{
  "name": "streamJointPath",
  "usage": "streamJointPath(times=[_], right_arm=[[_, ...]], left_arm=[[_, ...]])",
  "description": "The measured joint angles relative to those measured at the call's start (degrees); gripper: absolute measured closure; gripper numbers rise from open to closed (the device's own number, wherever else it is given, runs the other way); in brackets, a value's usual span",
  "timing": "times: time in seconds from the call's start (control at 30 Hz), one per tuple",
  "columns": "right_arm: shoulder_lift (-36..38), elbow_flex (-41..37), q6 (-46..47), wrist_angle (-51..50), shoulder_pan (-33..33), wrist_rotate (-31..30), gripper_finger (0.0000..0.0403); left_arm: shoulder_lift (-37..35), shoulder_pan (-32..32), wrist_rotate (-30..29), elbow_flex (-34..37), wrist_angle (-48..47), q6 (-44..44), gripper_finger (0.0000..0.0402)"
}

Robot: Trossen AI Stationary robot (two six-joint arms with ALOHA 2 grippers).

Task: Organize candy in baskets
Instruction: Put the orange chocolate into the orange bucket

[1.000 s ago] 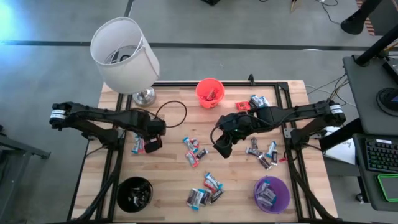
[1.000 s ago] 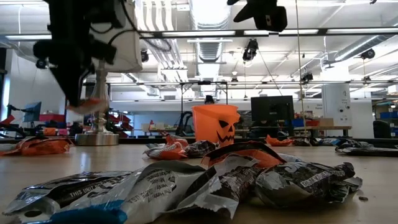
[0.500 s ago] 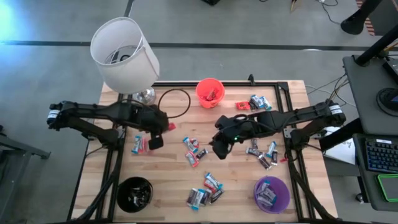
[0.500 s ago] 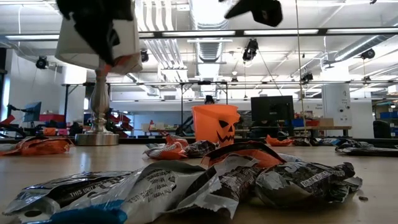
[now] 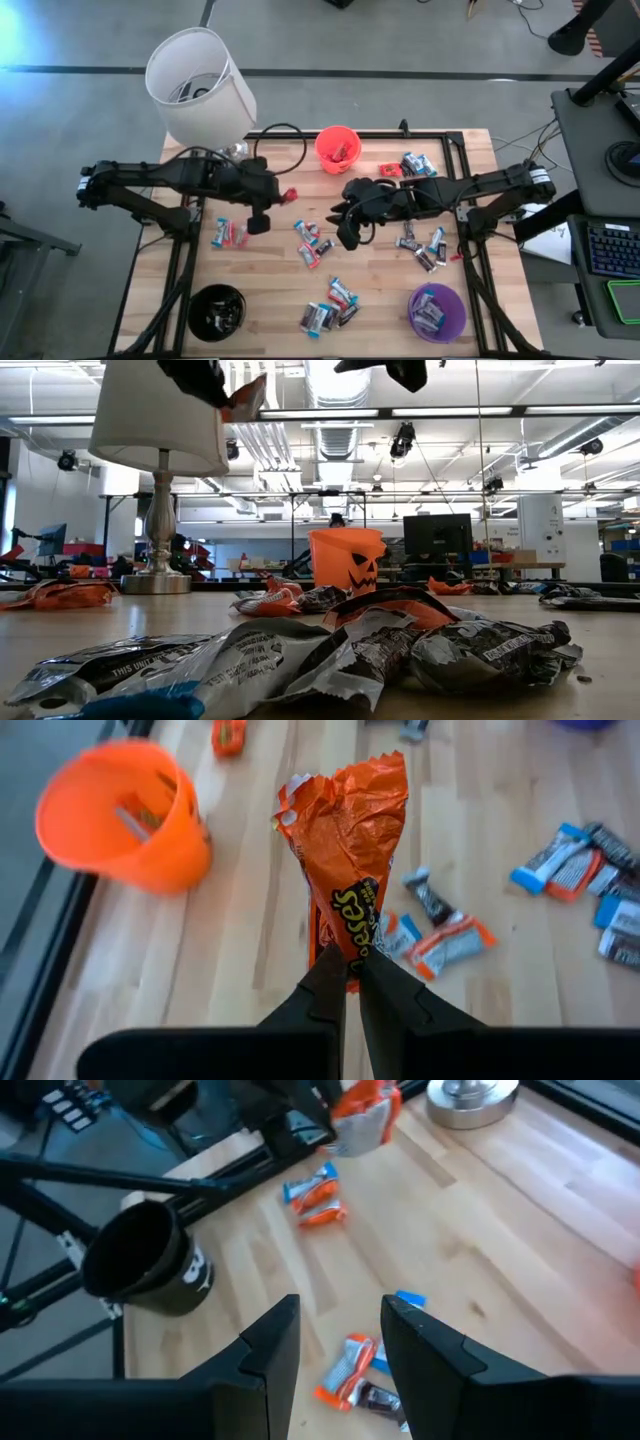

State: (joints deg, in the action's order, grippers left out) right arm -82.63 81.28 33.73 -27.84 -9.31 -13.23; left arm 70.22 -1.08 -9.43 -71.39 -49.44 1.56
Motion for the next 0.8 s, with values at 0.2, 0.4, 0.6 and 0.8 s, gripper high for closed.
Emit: streamJointPath(times=[0.2, 0.4, 0.6, 0.8], right_arm=[[0.0, 0.0, -1.4, 5.3, 1.4, -2.3, 0.0246], [0.0, 0.0, -1.4, 10.1, 1.5, -8.4, 0.0222], [-1.1, 0.0, -2.8, 13.1, 1.5, -7.6, 0.022], [-3.2, 0.1, -2.3, 15.0, 1.9, -7.8, 0.0221]], left_arm=[[0.0, 0.0, 1.2, 0.8, 8.7, -2.4, 0.0401], [1.5, 0.0, 1.5, 1.2, 13.7, -2.5, 0.0401], [3.5, 0.1, 1.3, 1.2, 15.1, -2.8, 0.0401], [4.8, 0.1, 0.5, 1.2, 15.5, -3.0, 0.0401]])
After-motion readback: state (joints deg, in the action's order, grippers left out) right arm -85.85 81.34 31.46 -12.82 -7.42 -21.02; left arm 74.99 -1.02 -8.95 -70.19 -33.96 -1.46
